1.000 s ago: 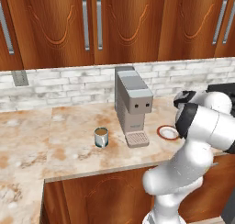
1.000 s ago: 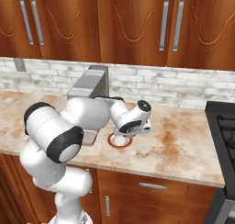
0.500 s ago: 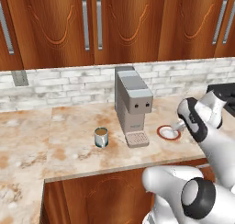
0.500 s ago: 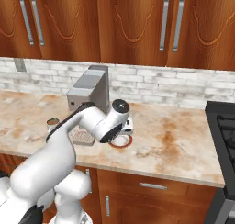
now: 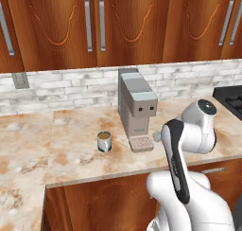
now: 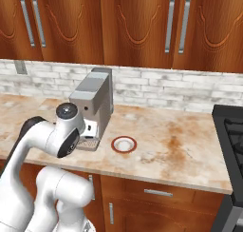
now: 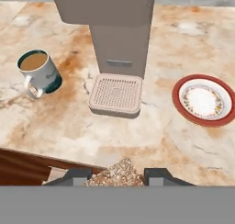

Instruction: Take a sugar cube from the saucer and place it inside the coffee. Then, grab milk from the fridge and place it next to the coffee on the counter to sweeten the coffee.

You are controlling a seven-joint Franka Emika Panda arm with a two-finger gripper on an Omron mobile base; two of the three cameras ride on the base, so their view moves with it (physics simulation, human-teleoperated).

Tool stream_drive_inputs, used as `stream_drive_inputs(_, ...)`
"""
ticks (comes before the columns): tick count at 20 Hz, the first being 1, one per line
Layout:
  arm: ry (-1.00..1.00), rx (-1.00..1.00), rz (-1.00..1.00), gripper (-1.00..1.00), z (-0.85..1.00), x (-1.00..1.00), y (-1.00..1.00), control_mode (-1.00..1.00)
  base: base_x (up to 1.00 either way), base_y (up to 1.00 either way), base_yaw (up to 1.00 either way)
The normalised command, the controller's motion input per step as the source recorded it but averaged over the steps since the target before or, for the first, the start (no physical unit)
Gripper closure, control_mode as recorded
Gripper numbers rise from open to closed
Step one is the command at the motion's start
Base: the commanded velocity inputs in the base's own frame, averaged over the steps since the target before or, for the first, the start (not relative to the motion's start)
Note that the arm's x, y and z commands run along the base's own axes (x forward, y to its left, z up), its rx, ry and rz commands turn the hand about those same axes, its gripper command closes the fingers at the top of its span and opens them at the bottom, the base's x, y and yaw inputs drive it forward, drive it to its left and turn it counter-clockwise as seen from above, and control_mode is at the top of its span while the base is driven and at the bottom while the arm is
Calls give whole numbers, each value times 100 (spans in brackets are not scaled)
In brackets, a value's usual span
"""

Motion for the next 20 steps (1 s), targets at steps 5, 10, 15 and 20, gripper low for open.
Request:
stream_drive_inputs(5, 12, -4, -11, 100, 63, -1, 100, -100, 0, 0, 0)
stream_drive_inputs(10, 28, -9, -4, 100, 16, 19, 100, -100, 0, 0, 0)
stream_drive_inputs(15, 12, -3, 8, 100, -38, 44, 78, -100, 0, 0, 0)
stream_drive_inputs(20, 0, 0, 4, 100, -49, 86, 49, -100, 0, 0, 0)
